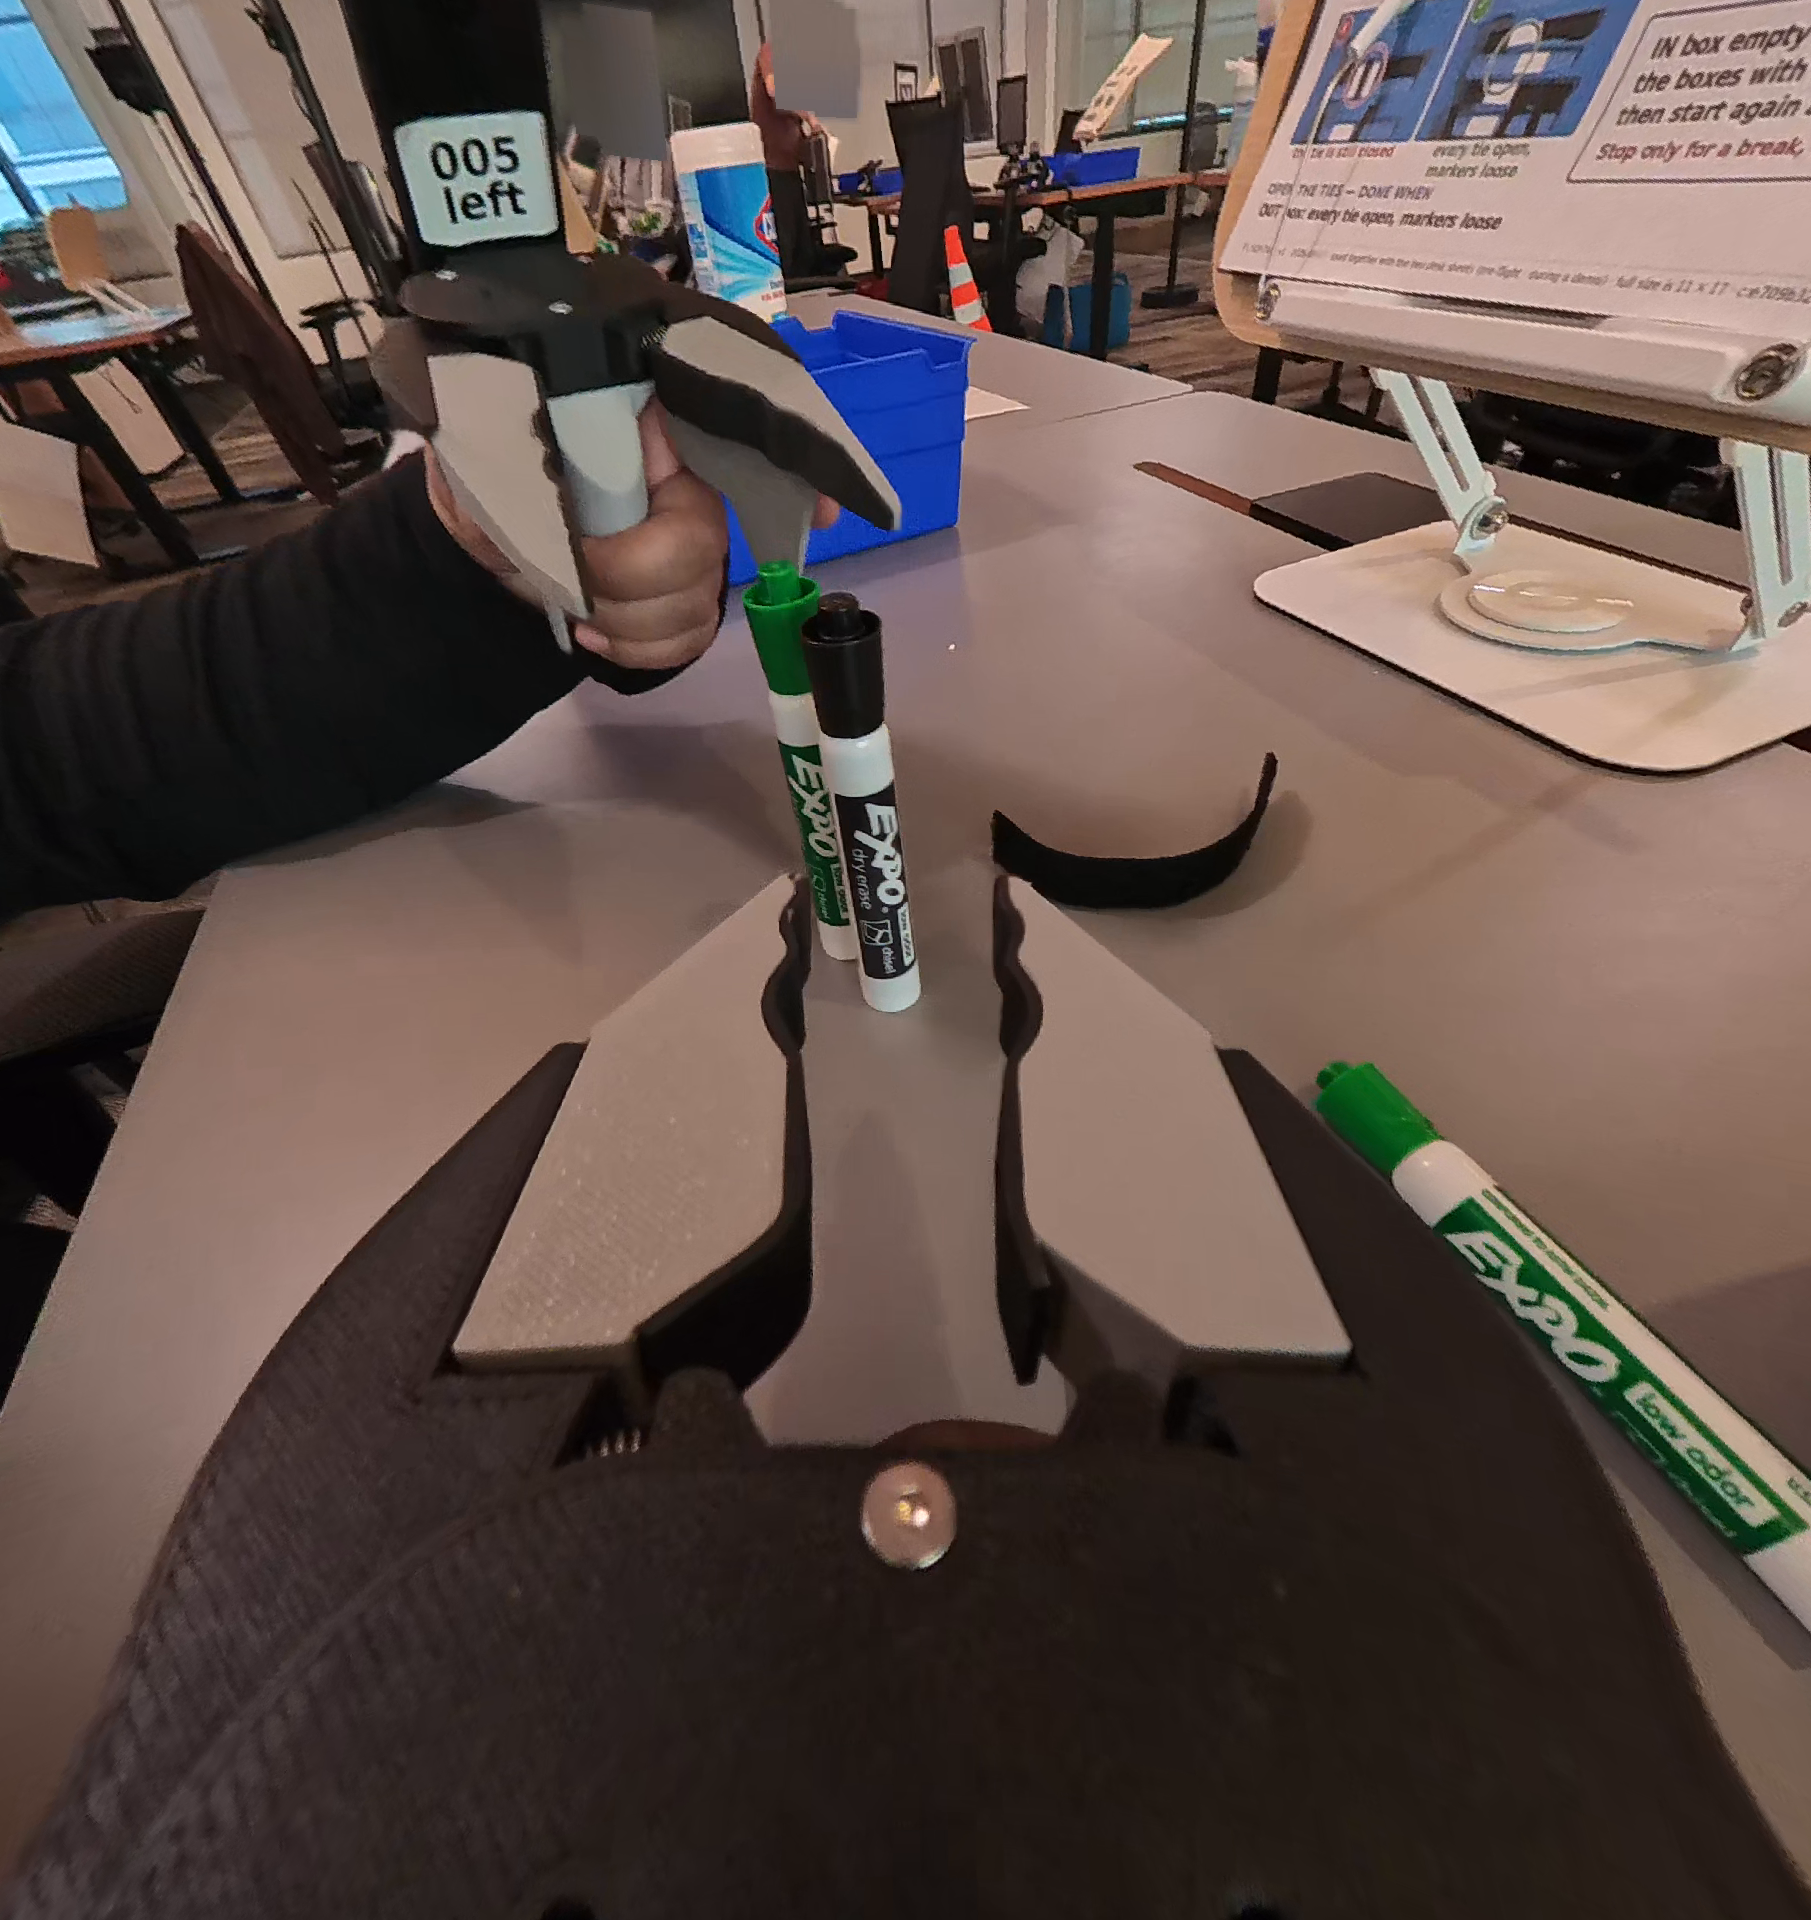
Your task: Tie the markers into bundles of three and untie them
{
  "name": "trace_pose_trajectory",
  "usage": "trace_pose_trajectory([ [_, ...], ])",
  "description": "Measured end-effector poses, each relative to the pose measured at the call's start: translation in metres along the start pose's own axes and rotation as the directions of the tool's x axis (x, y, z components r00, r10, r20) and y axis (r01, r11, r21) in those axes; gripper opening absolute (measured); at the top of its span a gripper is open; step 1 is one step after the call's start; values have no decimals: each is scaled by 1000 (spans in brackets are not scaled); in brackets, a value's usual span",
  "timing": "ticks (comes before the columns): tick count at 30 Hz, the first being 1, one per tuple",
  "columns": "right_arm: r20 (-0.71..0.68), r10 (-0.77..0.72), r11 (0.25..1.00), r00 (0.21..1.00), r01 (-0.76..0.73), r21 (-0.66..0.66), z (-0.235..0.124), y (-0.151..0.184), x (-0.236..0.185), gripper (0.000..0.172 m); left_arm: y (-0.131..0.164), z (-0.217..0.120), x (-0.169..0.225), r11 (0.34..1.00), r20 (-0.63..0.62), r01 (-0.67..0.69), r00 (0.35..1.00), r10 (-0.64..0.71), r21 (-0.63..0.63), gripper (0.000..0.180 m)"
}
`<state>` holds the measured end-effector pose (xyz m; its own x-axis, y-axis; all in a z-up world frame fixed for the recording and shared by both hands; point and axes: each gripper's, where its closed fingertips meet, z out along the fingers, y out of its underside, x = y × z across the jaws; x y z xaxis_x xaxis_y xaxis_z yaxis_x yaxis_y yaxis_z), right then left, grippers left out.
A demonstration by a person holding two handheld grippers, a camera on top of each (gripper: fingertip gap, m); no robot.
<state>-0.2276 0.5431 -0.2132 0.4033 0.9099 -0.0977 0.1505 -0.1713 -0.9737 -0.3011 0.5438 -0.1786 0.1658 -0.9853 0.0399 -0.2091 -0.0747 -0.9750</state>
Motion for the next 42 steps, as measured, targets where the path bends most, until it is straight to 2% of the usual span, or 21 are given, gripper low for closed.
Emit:
trace_pose_trajectory([
  [5,-29,3,999,1000,-4,-32,-6,6,10,42,1,-6,-5,1000,26,-6,1000,6,-1,72],
  [13,-179,-137,974,974,100,-202,-27,24,41,42,5,-14,-20,1000,85,10,996,-9,-3,66],
  [18,-230,-163,957,959,97,-274,-38,32,64,42,12,-20,-36,998,127,63,990,-62,-2,63],
  [23,-246,-236,909,940,124,-399,-37,36,88,41,14,-25,-49,993,165,116,980,-115,8,59],
  [28,-236,-357,797,904,162,-582,-28,55,113,39,19,-24,-51,991,162,130,979,-128,-6,59],
  [33,-231,-335,747,914,108,-656,-22,76,134,36,19,-23,-45,992,136,124,983,-120,-22,59],
  [35,-213,-290,763,933,90,-641,-20,80,133,20,17,-24,-42,993,126,118,985,-115,-25,59],
  [39,-168,-245,783,955,92,-616,-22,80,119,14,11,-26,-35,995,103,95,990,-93,-14,58],
  [42,-124,-169,863,978,86,-498,-22,62,96,14,1,-27,-24,998,67,58,996,-59,17,50],
])
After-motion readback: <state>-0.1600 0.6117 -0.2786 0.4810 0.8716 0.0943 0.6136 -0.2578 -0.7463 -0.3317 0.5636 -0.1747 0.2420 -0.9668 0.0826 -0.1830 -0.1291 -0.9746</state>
